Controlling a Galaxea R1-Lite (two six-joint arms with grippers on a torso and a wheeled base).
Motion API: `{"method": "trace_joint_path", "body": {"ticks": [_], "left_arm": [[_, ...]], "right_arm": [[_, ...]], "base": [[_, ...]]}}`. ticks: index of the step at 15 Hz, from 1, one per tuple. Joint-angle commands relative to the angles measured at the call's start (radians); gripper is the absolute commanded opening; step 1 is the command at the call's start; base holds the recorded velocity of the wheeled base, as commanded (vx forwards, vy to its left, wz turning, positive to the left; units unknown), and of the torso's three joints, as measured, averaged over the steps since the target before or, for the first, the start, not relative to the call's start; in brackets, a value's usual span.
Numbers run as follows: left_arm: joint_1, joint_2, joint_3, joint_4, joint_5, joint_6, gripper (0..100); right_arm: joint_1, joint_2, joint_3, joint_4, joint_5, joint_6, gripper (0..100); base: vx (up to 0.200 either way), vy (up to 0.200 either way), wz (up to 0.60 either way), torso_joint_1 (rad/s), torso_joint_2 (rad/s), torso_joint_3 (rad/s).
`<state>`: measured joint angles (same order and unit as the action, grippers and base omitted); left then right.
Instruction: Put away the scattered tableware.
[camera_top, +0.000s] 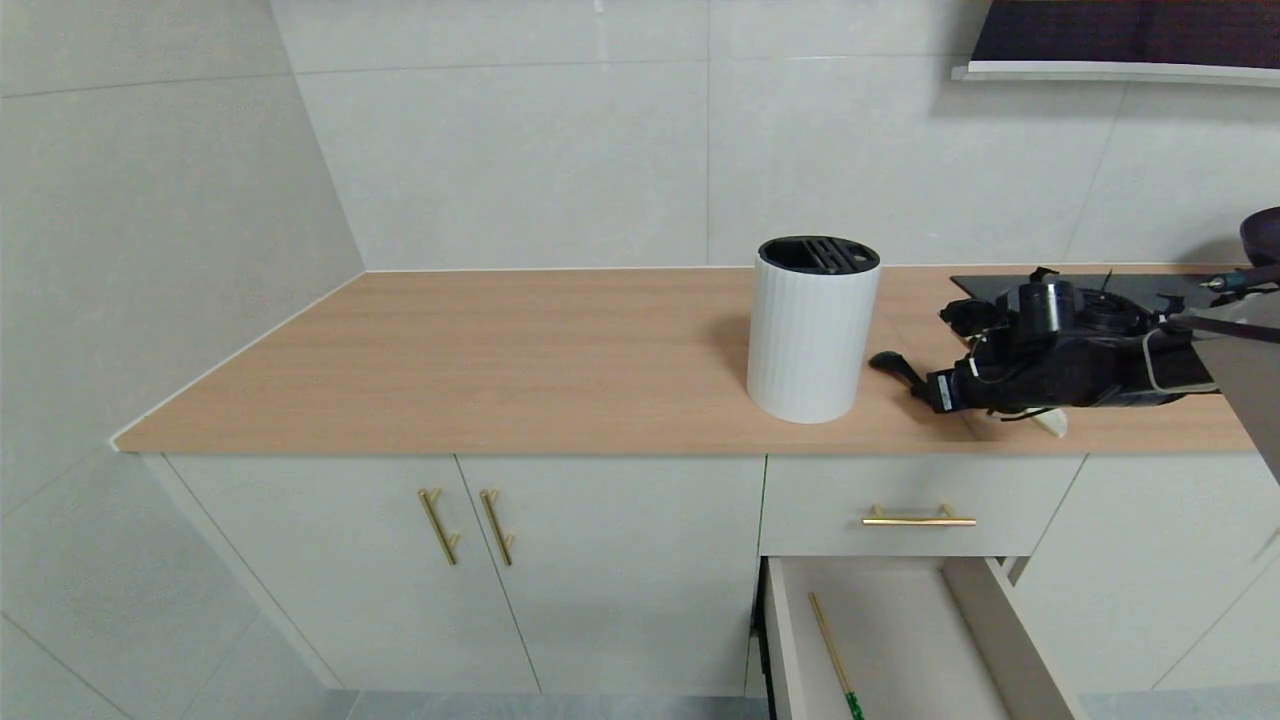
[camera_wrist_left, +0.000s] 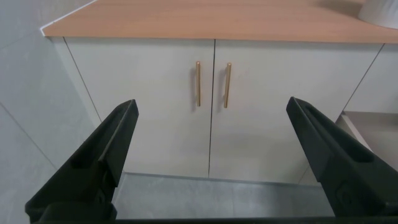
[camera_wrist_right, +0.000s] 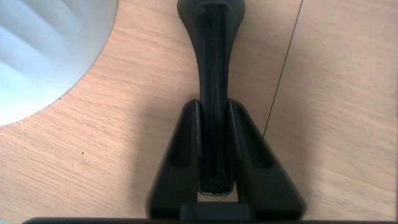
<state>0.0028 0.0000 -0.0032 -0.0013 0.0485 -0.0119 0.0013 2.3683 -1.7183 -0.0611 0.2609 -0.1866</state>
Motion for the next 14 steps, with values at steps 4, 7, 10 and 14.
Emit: {"method": "trace_joint_path", "body": {"ticks": [4, 7, 10, 14], "left_arm": [[0.000, 0.000, 0.000, 0.000, 0.001, 0.000, 100], [0.000, 0.000, 0.000, 0.000, 0.001, 0.000, 100], [0.000, 0.000, 0.000, 0.000, 0.001, 0.000, 100], [0.000, 0.000, 0.000, 0.000, 0.001, 0.000, 100]], "right_arm": [[0.002, -0.060, -0.004, 0.093, -0.006, 0.038, 0], [0.008, -0.219, 0.046, 0.193, -0.022, 0.208, 0], [0.019, -0.412, 0.252, 0.224, -0.066, 0.286, 0], [0.019, -0.644, 0.560, 0.221, -0.106, 0.286, 0]], "base": [[0.000, 0.000, 0.00, 0.000, 0.00, 0.000], [0.000, 0.000, 0.00, 0.000, 0.00, 0.000], [0.000, 0.000, 0.00, 0.000, 0.00, 0.000], [0.000, 0.000, 0.00, 0.000, 0.00, 0.000]]}}
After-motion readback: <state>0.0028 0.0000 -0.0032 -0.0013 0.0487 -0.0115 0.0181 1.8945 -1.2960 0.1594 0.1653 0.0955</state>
